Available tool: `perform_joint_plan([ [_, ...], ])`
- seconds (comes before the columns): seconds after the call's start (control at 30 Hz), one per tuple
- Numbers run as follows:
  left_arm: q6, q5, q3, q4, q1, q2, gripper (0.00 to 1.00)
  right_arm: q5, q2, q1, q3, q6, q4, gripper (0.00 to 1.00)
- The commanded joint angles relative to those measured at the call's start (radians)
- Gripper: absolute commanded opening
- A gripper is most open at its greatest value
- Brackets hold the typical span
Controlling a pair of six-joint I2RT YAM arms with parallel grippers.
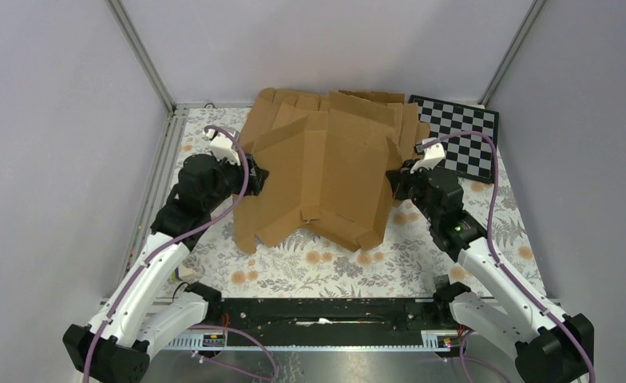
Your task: Fold the paper box
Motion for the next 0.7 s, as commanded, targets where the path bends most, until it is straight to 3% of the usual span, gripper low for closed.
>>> perform_joint_plan([
  [0.0,0.008,0.140,0.072,0.048,0.025,0.007,0.49,-0.028,-0.002,0.005,0.015,-0.020,0.029,0.00],
  [0.13,-0.007,0.150,0.086,0.045,0.033,0.010,0.18,-0.028,0.006,0.006,0.017,-0.011,0.029,0.00],
  [0.23,-0.005,0.193,0.081,0.054,0.033,-0.012,0.01,-0.025,0.020,0.006,0.027,0.012,0.029,0.00],
  [0.37,-0.008,0.178,0.075,0.053,0.033,-0.062,0.00,0.096,0.064,0.007,0.087,0.118,-0.009,0.00],
  [0.5,-0.021,0.157,0.069,0.068,0.033,-0.146,0.00,0.120,0.095,0.012,0.155,0.224,-0.016,0.00],
  [0.67,-0.044,0.146,0.051,0.067,0.033,-0.225,0.00,0.193,0.164,0.141,0.222,0.208,0.052,0.00],
])
